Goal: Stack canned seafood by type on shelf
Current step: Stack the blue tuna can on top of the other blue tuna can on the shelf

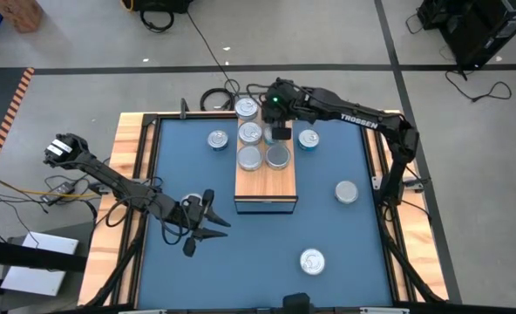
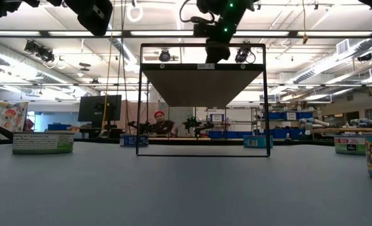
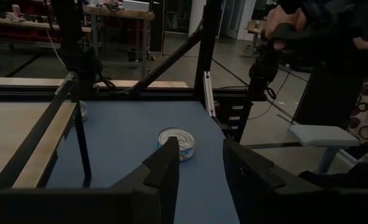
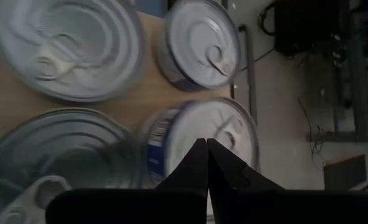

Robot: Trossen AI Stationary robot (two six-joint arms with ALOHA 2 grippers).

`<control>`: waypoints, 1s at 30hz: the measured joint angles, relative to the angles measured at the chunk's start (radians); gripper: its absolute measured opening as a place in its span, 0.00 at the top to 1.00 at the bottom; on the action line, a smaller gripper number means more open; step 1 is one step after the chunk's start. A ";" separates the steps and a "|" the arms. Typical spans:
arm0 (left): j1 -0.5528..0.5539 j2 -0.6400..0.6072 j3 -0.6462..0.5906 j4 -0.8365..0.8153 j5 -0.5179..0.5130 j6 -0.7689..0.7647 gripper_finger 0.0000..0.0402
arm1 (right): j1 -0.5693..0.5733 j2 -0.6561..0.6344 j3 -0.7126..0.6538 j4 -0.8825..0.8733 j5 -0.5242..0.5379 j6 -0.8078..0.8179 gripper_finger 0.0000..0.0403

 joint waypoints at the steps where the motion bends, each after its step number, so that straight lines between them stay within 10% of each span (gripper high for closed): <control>1: 0.000 0.000 0.000 -0.002 -0.005 0.000 0.69 | -0.010 0.000 0.000 0.000 -0.013 0.013 0.98; 12: 0.000 0.000 0.000 -0.024 -0.047 -0.002 0.69 | -0.084 0.022 0.000 -0.029 -0.169 0.091 0.98; 30: 0.017 0.000 0.000 -0.029 -0.159 -0.051 0.69 | -0.125 0.028 0.001 -0.047 -0.116 0.144 0.99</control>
